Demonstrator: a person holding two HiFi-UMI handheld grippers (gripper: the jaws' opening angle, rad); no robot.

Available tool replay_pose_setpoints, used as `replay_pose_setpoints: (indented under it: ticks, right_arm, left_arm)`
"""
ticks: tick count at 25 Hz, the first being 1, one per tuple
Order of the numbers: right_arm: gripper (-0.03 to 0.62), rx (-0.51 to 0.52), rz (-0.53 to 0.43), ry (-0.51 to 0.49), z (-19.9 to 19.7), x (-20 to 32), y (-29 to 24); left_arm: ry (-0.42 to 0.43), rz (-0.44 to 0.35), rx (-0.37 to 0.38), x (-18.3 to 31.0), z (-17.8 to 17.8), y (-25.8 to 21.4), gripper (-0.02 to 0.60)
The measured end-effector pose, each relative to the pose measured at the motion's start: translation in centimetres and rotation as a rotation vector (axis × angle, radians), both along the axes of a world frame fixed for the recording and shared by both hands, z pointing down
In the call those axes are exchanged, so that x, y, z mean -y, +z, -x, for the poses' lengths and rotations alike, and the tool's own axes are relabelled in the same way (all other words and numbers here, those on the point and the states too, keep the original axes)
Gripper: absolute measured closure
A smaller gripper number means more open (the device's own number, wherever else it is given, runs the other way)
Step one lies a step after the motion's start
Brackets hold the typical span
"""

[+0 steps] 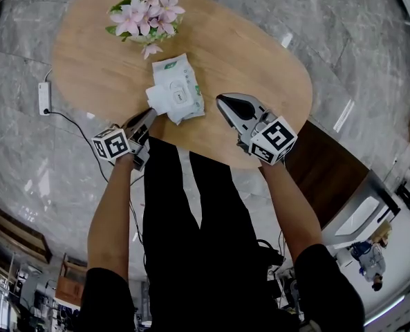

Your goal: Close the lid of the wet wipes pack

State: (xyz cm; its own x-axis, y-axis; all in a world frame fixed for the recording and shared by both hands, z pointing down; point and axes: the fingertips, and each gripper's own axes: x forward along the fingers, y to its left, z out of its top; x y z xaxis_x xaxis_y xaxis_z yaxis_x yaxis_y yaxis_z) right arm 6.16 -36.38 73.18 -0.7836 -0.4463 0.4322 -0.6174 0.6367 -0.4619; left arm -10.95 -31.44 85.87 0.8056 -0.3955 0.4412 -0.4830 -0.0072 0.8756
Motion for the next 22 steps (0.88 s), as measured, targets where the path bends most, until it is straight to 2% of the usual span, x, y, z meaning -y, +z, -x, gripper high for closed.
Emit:
replay_pose_setpoints:
  ticks: [8,17,22]
  right_arm:
    - [0.586,0.010,-0.014,0.013,-0.7,0.2,-1.2]
    - [0.586,0.017,-0.023,0.037,-2.4,0.1,-2.1]
    - [0.586,0.022,-0.021,0.044,-3.4,-0.4,-2.1]
  left_arm:
    - [0.065,-0.101,-0.052,0.8,-1.4,-3.5,0.543]
    - [0.120,-0.130,-0.080,1.7,-4.8,-5.1,0.543]
    - [0.166,-0.148,-0.054,2.1,-6.6,-5.1,0.543]
